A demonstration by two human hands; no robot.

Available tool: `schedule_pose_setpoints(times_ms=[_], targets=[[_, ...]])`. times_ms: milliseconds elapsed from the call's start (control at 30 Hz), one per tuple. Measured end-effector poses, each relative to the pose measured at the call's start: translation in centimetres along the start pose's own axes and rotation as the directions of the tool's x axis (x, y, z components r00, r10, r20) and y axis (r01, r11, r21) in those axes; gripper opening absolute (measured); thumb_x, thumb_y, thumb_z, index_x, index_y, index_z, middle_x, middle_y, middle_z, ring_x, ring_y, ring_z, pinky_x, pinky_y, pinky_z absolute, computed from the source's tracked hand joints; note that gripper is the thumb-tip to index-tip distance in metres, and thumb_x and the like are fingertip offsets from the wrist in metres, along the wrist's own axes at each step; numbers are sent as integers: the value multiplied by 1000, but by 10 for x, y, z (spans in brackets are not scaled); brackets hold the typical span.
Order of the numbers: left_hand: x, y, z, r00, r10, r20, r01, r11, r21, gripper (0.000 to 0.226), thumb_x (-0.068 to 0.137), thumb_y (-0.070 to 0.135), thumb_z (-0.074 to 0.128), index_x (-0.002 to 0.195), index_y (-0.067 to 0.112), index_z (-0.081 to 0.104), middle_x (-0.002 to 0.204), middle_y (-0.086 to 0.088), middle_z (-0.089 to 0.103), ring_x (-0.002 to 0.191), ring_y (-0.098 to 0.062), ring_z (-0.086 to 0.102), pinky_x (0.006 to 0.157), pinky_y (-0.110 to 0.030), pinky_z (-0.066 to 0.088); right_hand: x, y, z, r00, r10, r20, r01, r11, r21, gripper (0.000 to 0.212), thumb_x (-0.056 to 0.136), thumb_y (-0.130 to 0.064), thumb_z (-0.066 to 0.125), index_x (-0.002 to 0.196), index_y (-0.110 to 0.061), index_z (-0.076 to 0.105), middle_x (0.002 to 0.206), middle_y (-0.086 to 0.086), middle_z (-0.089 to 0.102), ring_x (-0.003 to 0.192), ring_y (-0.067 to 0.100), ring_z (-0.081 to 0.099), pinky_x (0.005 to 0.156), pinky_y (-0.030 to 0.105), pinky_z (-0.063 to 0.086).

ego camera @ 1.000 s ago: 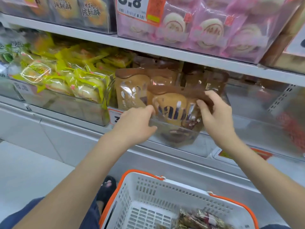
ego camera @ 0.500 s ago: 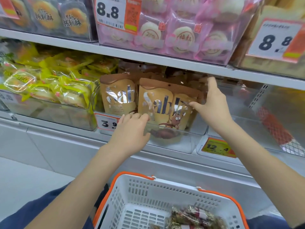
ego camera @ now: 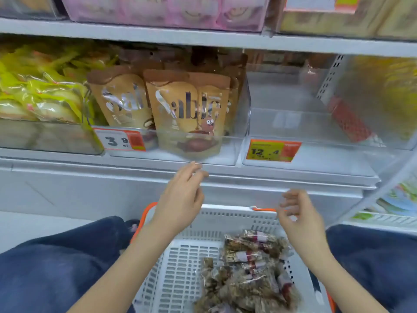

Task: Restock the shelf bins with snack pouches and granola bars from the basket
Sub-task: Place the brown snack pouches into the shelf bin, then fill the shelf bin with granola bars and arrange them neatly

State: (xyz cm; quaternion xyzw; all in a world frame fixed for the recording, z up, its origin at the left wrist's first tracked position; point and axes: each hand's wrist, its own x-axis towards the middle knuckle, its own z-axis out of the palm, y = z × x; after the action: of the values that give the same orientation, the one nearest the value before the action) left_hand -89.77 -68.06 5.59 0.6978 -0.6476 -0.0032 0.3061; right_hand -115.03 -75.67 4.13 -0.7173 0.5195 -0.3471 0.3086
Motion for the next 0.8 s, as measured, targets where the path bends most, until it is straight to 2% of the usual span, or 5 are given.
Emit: schedule_pose_setpoints(times_ms=[133,300,467,567,800], targets=[[-46,-12,47,918,-205,339,197,979,59,35,90,11,52,125,17,53,134,-2,49,125,-23,44,96,-38,43,-12,84,38,873,272,404,-94,908,-409,59,83,-19,69,130,-19,34,116,6,55,89,25,61,65,33,46],[-101,-18,109,606,-437,664,487,865,124,49,90,23,61,135,20,40,144,-4,38,123,-22,45,94,-32,43,-56,166,48,444,589,675,-151,792,-592,121,71,-45,79,152,-22,-8,160,4,4,140,29,29,103,38,40],[-116,-4,171,428,-335,839,372,912,174,92,75,31,77,146,22,21,150,-11,25,134,-29,32,104,-36,37,-64,150,58,538,422,730,198,779,-596,120,70,-45,80,149,-40,-11,159,-1,-16,144,37,16,100,46,45],[-121,4,200,329,-336,883,308,922,236,106,67,48,79,147,24,15,154,-15,8,142,-35,12,110,-48,29,-56,143,68,522,454,722,304,691,-655,109,68,-58,75,149,-26,10,157,9,8,141,36,20,98,46,46],[-120,6,225,253,-366,896,272,915,297,107,57,58,79,142,32,21,148,-19,4,137,-41,10,109,-53,21,-38,161,91,358,562,746,-115,819,-562,101,61,-55,81,143,-28,29,144,7,37,125,27,46,98,37,45]])
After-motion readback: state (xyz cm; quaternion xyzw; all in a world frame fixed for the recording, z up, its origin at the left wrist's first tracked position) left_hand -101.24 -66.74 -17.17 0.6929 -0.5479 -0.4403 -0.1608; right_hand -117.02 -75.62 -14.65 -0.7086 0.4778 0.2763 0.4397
